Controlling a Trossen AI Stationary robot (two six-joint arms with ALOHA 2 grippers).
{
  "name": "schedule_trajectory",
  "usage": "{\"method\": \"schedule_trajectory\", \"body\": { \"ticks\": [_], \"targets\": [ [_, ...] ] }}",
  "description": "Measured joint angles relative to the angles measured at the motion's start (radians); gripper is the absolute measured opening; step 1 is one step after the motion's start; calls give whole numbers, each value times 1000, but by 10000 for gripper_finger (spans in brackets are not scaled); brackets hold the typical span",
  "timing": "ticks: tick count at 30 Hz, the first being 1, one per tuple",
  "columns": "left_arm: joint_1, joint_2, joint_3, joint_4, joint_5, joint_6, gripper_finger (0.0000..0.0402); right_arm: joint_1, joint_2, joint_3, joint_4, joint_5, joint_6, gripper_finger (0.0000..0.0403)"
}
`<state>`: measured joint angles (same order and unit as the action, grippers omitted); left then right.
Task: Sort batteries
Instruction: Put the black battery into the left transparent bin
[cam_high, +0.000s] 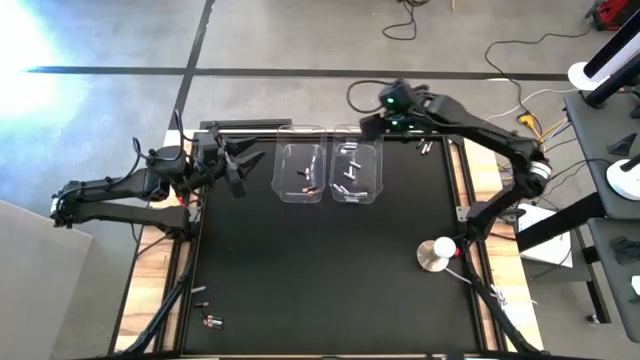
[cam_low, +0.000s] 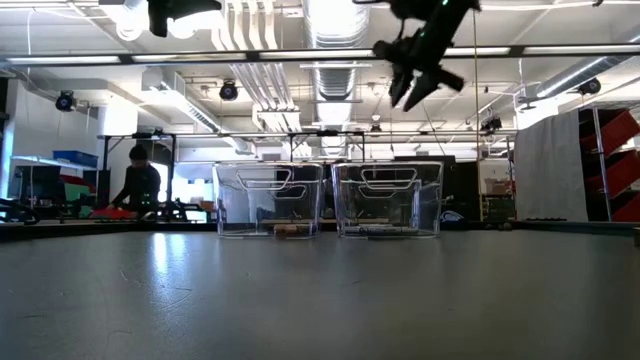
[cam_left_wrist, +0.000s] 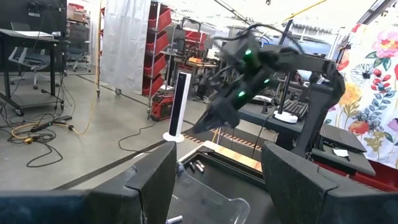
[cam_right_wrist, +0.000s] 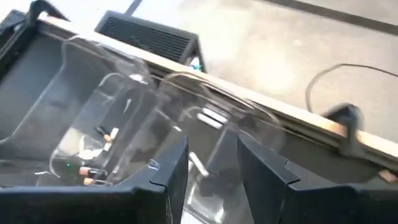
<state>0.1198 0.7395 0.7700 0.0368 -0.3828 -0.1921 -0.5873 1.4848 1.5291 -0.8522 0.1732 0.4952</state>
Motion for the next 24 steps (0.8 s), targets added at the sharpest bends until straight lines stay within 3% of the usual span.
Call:
{"method": "schedule_trajectory", "body": {
  "ticks": [6, 11, 17, 24],
  "targets": [
    [0, 0, 0, 0, 0, 0, 213, 0, -99, -56, -173, 62, 145, 140],
    [0, 0, 0, 0, 0, 0, 213, -16, -152, -190, -196, 143, 279, 148],
    [0, 0, 0, 0, 0, 0, 213, -113, -146, -361, -152, 140, 422, 145],
    [0, 0, 0, 0, 0, 0, 213, -247, -69, -489, 61, 71, 430, 152]
  ]
}}
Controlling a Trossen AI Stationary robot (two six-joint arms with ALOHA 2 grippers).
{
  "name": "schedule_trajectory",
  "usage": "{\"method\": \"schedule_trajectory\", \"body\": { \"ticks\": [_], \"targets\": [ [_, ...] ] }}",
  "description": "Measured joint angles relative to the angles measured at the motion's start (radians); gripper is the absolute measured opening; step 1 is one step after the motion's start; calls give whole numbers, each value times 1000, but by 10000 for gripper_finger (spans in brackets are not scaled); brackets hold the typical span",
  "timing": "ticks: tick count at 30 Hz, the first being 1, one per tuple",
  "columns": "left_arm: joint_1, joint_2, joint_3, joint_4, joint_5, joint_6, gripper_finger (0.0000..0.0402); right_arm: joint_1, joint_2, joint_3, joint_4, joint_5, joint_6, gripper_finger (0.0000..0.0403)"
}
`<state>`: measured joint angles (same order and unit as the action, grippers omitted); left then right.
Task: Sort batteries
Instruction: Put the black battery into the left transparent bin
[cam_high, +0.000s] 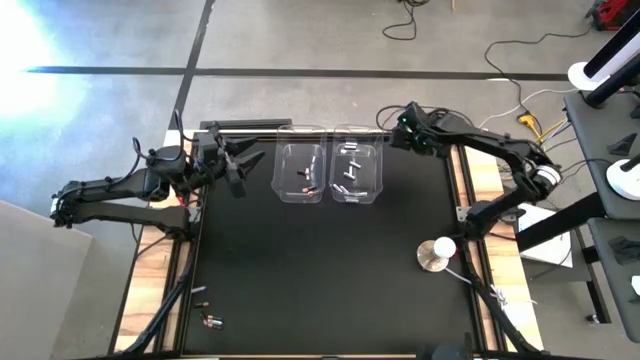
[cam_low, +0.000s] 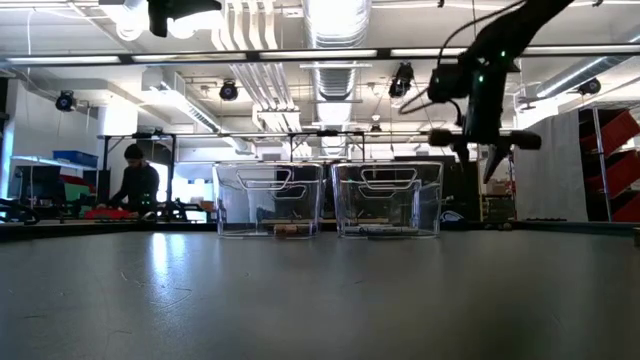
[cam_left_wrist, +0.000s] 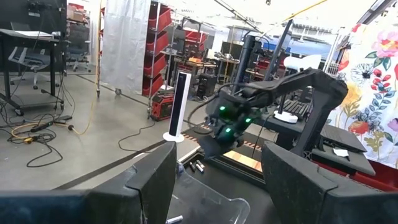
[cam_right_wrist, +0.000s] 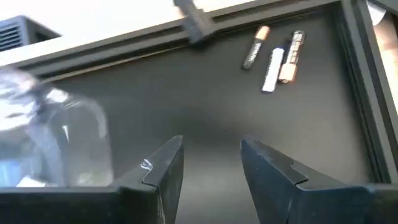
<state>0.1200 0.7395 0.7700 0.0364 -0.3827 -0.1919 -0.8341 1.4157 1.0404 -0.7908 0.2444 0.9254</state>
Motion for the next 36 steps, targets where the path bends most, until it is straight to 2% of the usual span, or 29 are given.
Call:
{"method": "schedule_trajectory", "body": {
  "ticks": [5, 8, 14, 25, 36],
  "targets": [
    [0, 0, 0, 0, 0, 0, 213, -89, 66, -19, 97, -1, -1, 159],
    [0, 0, 0, 0, 0, 0, 213, -139, 119, -18, 158, -38, -14, 157],
    [0, 0, 0, 0, 0, 0, 213, -211, 227, 13, 168, -59, -33, 147],
    [0, 0, 0, 0, 0, 0, 213, -282, 343, 34, 216, -102, -64, 151],
    [0, 0, 0, 0, 0, 0, 213, -294, 395, 36, 240, -103, -91, 95]
  ]
}}
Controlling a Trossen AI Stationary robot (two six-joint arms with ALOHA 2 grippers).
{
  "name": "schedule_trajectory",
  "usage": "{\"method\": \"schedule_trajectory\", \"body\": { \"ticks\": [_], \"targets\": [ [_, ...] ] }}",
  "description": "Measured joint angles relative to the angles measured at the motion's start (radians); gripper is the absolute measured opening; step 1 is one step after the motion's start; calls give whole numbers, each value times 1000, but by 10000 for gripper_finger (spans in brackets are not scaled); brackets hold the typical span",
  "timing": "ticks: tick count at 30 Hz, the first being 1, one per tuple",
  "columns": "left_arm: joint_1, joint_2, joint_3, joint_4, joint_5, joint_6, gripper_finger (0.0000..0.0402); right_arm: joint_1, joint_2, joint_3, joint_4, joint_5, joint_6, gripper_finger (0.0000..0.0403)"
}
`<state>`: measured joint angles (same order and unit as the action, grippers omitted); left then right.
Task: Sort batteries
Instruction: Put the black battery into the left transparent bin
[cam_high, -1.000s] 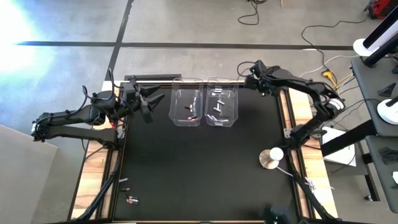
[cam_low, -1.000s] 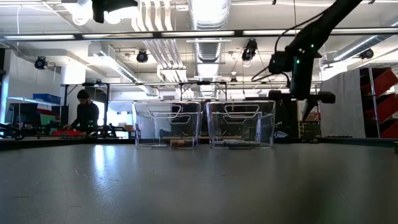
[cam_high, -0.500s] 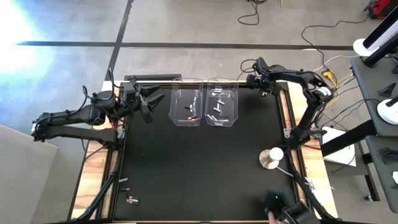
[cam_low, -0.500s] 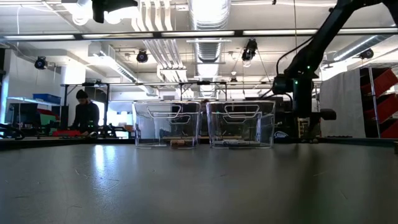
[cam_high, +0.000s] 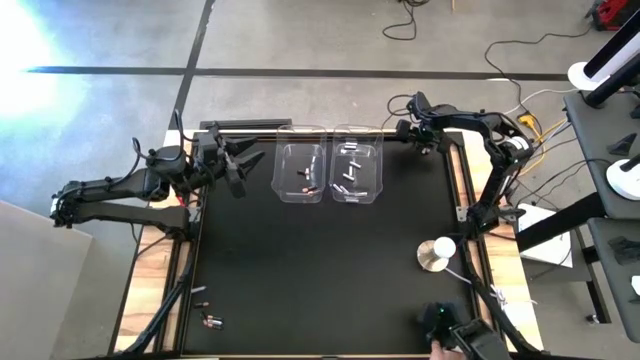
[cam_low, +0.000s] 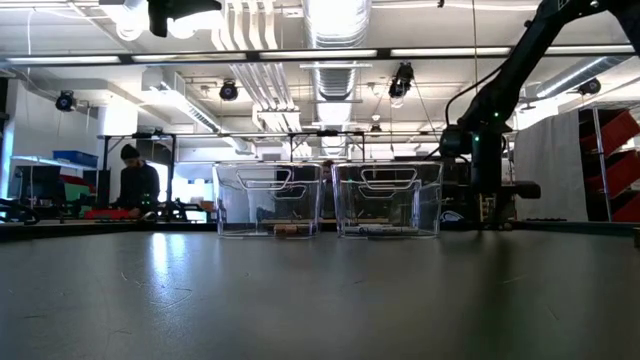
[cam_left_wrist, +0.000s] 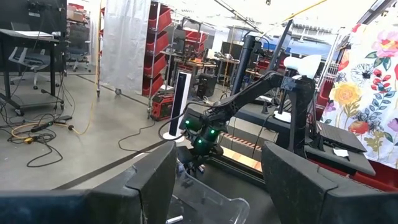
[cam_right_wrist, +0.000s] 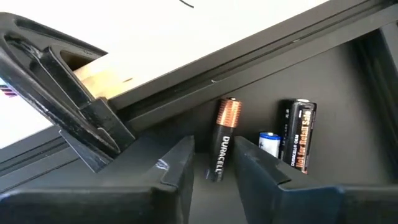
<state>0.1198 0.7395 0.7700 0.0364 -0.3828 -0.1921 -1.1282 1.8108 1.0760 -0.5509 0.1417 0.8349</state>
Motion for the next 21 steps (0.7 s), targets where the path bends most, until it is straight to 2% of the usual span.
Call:
{"method": "schedule_trajectory", "body": {
  "ticks": [8, 13, 16, 21],
  "targets": [
    [0, 0, 0, 0, 0, 0, 213, 0, 3, -1, -2, 1, -85, 35],
    [0, 0, 0, 0, 0, 0, 213, 4, -28, -1, -5, 14, -129, 27],
    [0, 0, 0, 0, 0, 0, 213, 25, -82, -8, -11, 24, -170, 27],
    [0, 0, 0, 0, 0, 0, 213, 111, -255, -3, -16, 44, -201, 26]
  ]
}}
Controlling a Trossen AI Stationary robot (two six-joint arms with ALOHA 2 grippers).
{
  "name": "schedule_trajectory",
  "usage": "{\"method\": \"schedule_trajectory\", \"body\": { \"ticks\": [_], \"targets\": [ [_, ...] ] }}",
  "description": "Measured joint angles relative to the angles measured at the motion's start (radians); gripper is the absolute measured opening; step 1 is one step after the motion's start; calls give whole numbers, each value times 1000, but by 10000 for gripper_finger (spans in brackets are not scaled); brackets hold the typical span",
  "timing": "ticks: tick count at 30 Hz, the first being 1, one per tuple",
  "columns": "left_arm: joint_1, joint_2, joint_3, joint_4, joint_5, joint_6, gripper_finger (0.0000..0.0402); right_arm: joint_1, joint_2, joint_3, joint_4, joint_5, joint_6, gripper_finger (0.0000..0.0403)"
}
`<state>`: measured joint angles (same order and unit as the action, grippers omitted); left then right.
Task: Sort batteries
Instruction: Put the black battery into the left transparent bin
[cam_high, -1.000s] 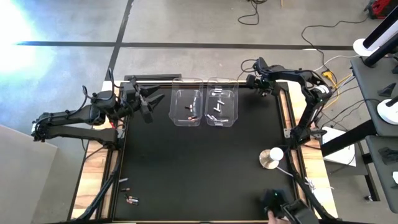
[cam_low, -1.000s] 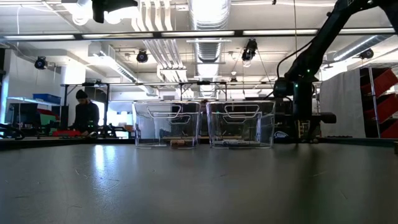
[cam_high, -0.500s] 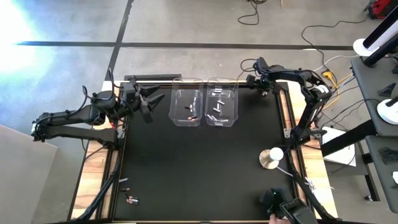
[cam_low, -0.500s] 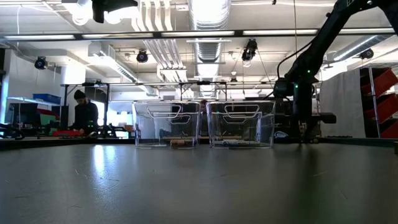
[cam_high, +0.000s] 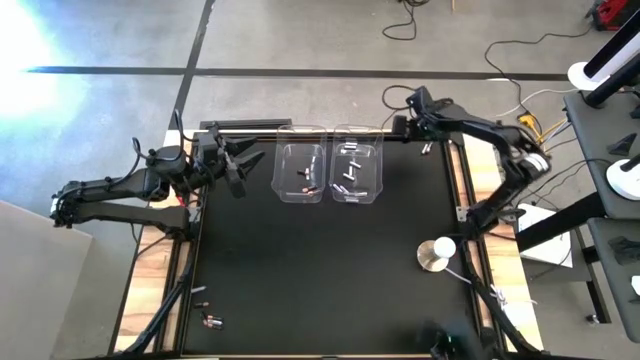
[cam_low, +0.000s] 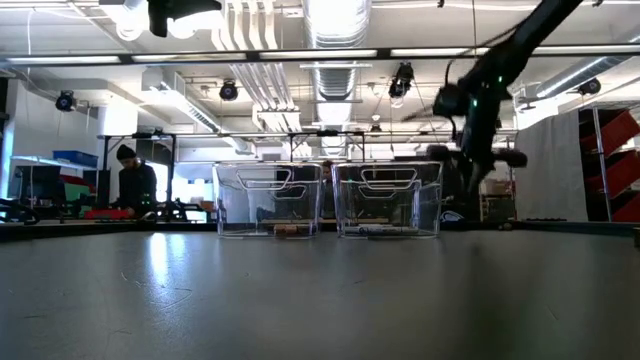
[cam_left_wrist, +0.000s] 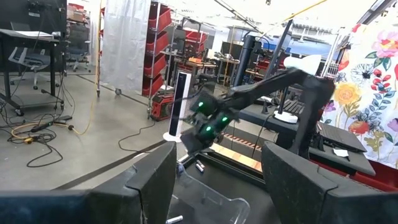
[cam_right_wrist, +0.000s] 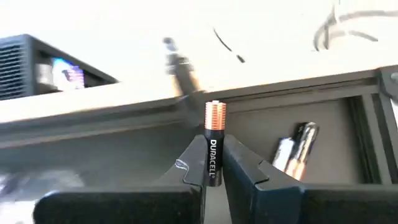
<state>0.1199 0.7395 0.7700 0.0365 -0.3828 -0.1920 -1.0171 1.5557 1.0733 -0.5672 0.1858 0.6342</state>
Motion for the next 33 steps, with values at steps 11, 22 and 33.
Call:
{"method": "schedule_trajectory", "body": {
  "ticks": [11, 22, 33],
  "targets": [
    [0, 0, 0, 0, 0, 0, 213, 341, -276, 1, 16, 93, 79, 25],
    [0, 0, 0, 0, 0, 0, 213, 606, -155, 196, 23, 106, 48, 24],
    [0, 5, 0, 17, 0, 0, 213, 661, 92, 499, 23, 29, -91, 24]
  ]
}}
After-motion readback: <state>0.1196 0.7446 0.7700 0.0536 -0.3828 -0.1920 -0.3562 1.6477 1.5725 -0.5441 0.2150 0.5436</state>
